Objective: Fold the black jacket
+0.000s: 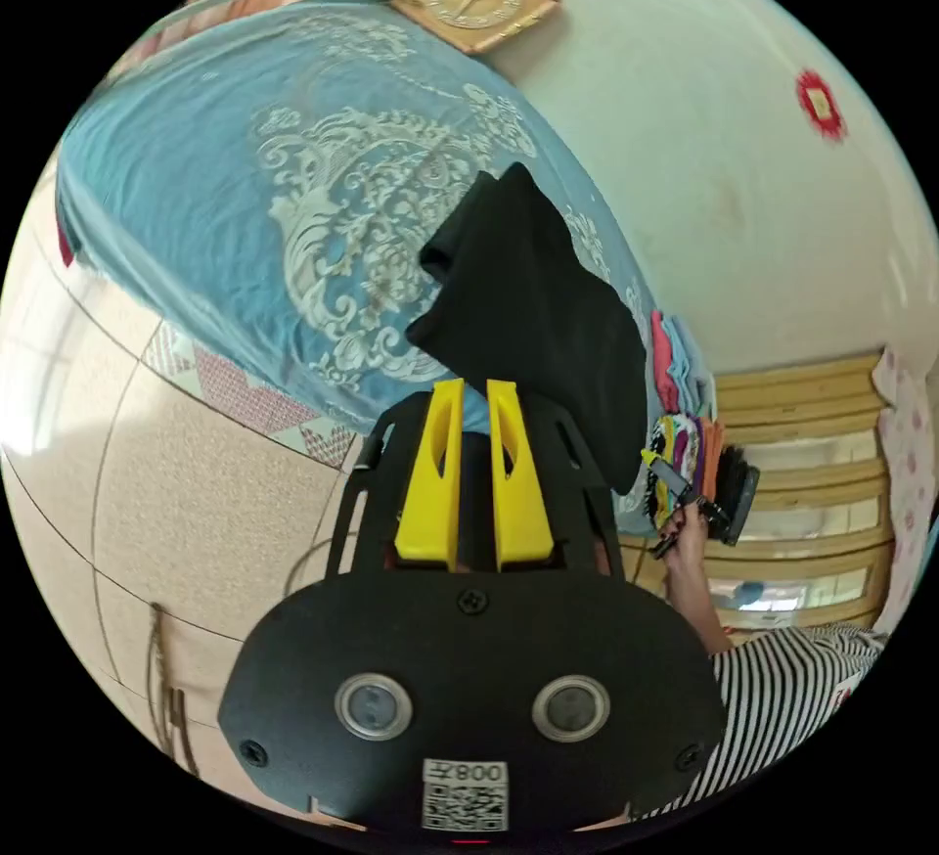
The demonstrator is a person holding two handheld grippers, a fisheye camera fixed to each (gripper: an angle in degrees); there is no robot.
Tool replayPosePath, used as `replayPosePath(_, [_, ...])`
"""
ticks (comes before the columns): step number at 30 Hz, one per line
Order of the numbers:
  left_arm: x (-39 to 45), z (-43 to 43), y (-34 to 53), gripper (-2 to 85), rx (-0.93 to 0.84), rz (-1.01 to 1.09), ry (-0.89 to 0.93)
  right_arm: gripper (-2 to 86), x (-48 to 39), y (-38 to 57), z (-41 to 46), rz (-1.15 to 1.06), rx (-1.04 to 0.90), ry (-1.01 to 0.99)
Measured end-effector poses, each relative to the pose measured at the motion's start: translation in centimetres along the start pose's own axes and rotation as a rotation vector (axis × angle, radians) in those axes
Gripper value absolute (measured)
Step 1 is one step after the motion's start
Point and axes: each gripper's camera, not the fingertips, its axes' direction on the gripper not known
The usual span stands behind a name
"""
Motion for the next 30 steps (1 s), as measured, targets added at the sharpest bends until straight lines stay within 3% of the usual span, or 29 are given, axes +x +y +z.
replayPosePath(2, [-4.2, -0.5, 0.7, 8.6, 0.040, -0.135, 0.118, 0.0, -1.4, -0.3, -0.9, -0.018, 0.047, -0.021])
replayPosePath(7, [-8.1, 1.2, 0.2, 11.6, 0.035, -0.238, 0.289, 0.1, -4.6, -2.7, -0.5, -0.089, 0.070, -0.111])
replayPosePath(14, [-11.1, 1.9, -0.4, 9.4, 0.059, -0.313, 0.364, 0.0, -7.1, -7.5, 2.1, -0.161, 0.035, -0.132])
replayPosePath(24, [-10.2, 0.0, 1.9, 4.4, 0.093, -0.217, 0.454, 0.0, -5.8, -13.9, 6.4, -0.140, -0.040, -0.129])
replayPosePath(30, [-5.2, -2.0, 2.3, 3.9, 0.071, 0.005, 0.458, 0.1, -4.8, -15.2, 11.6, -0.136, -0.145, -0.072])
